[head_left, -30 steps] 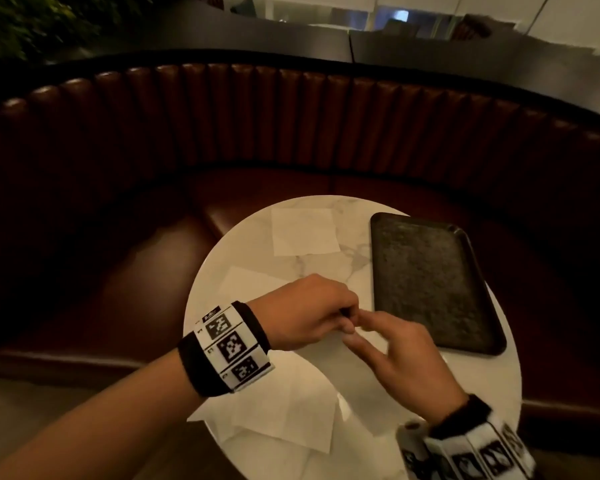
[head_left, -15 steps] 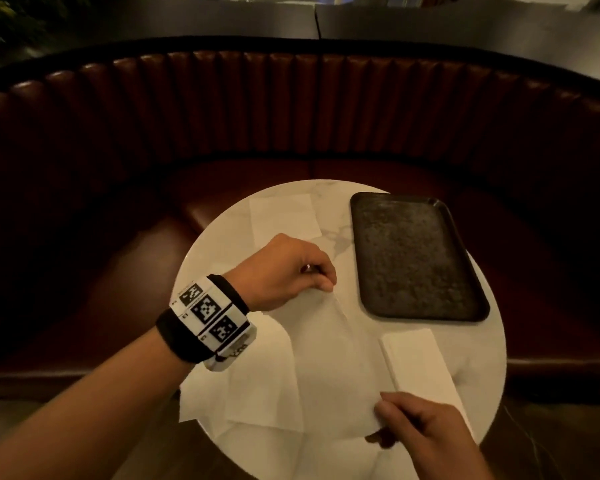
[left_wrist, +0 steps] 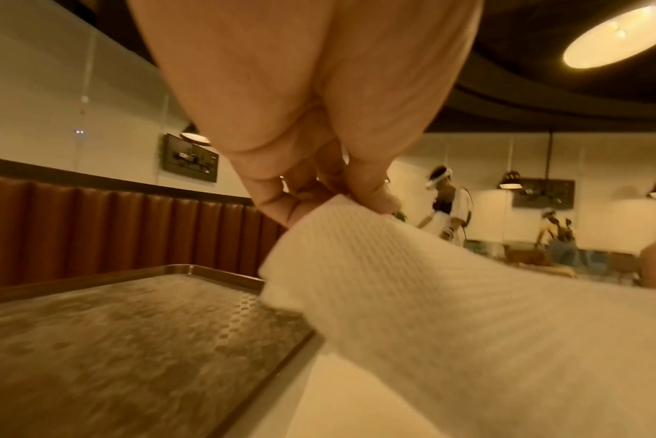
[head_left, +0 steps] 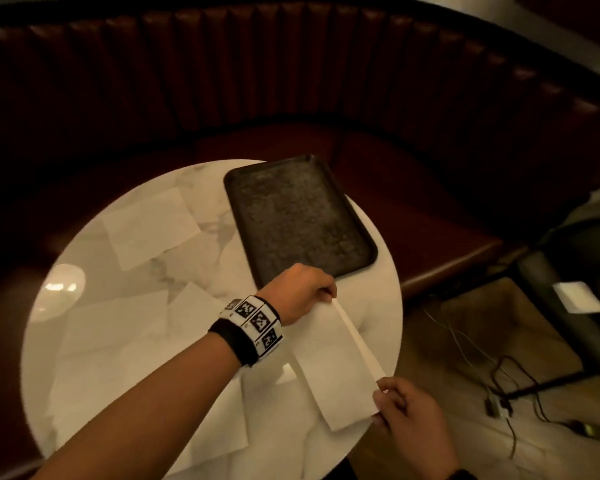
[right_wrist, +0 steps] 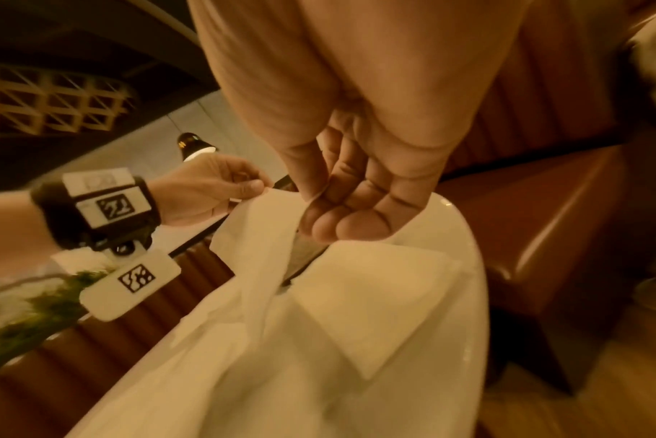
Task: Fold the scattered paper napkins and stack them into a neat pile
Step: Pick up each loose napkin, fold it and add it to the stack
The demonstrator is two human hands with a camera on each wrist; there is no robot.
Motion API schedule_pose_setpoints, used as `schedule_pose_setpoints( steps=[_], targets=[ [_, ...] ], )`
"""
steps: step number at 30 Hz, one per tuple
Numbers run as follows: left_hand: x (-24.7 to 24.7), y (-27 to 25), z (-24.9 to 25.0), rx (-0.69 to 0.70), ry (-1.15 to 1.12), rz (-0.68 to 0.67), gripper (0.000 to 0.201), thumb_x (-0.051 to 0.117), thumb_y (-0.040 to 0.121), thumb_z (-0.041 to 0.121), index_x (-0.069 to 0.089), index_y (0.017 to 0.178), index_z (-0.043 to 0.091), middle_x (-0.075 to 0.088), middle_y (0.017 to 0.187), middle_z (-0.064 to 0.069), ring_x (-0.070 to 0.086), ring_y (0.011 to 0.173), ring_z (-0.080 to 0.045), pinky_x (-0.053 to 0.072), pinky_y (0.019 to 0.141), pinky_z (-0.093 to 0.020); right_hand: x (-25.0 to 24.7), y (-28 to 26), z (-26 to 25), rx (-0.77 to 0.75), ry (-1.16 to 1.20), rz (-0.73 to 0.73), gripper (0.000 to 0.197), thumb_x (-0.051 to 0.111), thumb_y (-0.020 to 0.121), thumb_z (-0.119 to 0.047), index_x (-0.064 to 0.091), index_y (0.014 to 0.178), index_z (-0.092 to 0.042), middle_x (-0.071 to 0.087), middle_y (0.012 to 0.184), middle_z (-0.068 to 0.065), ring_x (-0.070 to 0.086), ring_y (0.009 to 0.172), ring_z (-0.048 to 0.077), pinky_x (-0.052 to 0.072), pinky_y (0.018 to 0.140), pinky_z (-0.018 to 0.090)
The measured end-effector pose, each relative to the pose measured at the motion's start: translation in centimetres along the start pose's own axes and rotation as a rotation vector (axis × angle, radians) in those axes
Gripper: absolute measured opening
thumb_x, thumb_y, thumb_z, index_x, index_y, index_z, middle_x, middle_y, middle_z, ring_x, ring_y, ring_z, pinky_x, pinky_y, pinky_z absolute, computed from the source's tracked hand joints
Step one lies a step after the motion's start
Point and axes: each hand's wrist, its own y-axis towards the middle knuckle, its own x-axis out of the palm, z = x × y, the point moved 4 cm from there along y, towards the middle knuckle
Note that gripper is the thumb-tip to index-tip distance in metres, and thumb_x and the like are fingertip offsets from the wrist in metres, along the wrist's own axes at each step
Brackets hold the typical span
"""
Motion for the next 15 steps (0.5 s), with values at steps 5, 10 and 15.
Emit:
schedule_pose_setpoints(
  steps=[5,10,15],
  targets=[
    [4.2,5.8,-1.5,-0.047,0.17,-0.184,0.008,0.064,0.088,0.019,0.068,0.094,0.022,0.066,0.1,0.001,0.062,0.093,-0.021,0.051,0.084,-0.036,-0.7,3.1,2.3,0.027,-0.222,0.017,0.009,0.06,0.091,-0.022,0.056,0.091,-0.03,0.07,0.071,-0.002,0.065,0.07,0.012,0.057,0.074,0.035],
    [7.7,7.1,-4.3,-0.047,0.271,-0.216,0.016,0.06,0.087,0.009,0.068,0.094,0.022,0.065,0.101,0.003,0.061,0.097,-0.021,0.049,0.081,-0.034,-0.7,5.8,3.0,0.041,-0.378,-0.009,0.012,0.052,0.095,-0.028,0.051,0.107,-0.029,0.063,0.082,-0.009,0.058,0.077,0.006,0.052,0.078,0.028],
    [9.6,6.6,-5.4,-0.041,0.355,-0.242,0.019,0.053,0.096,0.024,0.064,0.111,0.019,0.058,0.111,-0.003,0.051,0.105,-0.026,0.043,0.083,-0.037,0.0,6.4,3.1,0.056,-0.493,-0.031,0.018,0.043,0.098,-0.031,0.044,0.116,-0.03,0.064,0.09,-0.001,0.057,0.086,0.014,0.051,0.08,0.032]
  ],
)
